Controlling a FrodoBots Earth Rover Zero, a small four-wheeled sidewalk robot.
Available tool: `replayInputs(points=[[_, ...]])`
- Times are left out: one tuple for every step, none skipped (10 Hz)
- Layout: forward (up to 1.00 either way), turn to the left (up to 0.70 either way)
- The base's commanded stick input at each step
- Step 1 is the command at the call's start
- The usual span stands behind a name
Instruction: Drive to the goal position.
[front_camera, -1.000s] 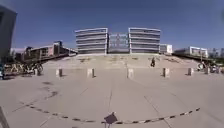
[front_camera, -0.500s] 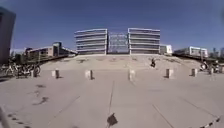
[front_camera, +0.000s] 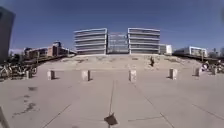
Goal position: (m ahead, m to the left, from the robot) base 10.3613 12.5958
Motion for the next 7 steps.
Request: replayInputs(points=[[0.7,0.13],[0.7,0.11],[0.7,0.01],[0.7,-0.01],[0.7,-0.01],[0.7,-0.01],[0.7,-0.01]])
